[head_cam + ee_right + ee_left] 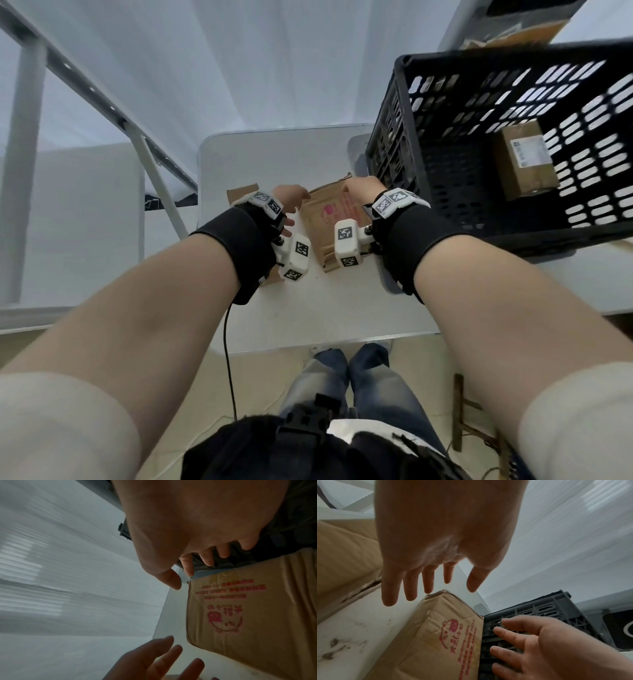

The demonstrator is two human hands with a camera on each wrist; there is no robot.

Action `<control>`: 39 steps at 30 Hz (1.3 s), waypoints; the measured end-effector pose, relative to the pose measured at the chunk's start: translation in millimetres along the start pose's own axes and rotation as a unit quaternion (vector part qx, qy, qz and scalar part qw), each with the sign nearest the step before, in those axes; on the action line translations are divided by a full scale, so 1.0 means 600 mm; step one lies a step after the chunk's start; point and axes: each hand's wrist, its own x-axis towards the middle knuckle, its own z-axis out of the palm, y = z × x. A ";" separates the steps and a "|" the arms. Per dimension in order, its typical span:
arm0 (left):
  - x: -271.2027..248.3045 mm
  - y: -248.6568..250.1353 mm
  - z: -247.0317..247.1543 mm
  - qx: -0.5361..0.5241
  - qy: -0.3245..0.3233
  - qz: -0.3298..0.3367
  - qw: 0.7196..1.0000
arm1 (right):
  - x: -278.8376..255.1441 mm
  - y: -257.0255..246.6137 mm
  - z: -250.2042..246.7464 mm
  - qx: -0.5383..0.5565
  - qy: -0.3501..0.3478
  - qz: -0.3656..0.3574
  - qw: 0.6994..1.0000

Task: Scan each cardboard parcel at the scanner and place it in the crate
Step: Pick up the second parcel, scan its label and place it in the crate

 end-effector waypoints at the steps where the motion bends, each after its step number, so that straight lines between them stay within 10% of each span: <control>1: 0.005 -0.003 0.002 0.000 -0.008 -0.004 1.000 | 0.006 0.006 0.006 -0.019 -0.001 -0.007 1.000; 18: 0.016 -0.022 0.005 -0.032 -0.083 -0.007 0.996 | 0.029 0.027 0.040 -0.148 -0.056 -0.017 0.987; 26: -0.045 0.026 -0.036 -0.089 0.046 0.056 0.993 | -0.041 -0.047 -0.025 0.017 -0.046 -0.044 0.998; 39: -0.270 0.165 -0.056 -0.136 0.082 0.220 0.962 | -0.210 -0.147 -0.237 0.039 0.117 -0.149 0.981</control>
